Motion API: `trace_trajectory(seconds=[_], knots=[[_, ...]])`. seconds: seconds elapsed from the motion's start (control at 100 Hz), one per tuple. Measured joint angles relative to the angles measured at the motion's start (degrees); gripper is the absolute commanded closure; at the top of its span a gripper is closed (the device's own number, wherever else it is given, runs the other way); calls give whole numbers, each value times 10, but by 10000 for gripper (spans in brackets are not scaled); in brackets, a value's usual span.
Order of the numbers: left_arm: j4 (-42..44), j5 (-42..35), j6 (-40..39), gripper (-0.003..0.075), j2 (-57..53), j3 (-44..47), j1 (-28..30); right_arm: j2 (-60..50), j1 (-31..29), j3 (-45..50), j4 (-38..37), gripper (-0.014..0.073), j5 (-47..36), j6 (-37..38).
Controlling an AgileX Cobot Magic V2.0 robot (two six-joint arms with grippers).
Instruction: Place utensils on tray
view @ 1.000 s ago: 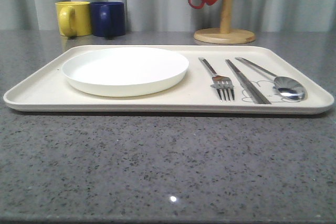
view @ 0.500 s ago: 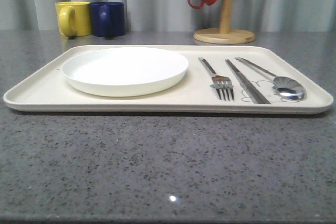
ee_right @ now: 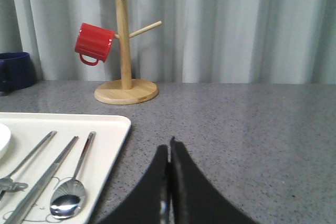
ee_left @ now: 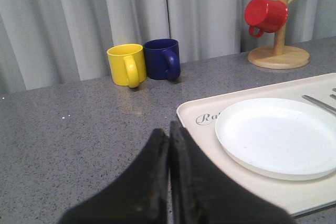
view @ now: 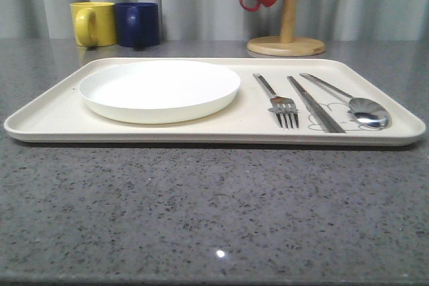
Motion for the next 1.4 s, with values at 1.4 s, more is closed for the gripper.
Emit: trace_trajectory(seconds=[1.4], knots=[[0,0,0,738,0,0,0,-22,-13,105,3,662,-82,5]])
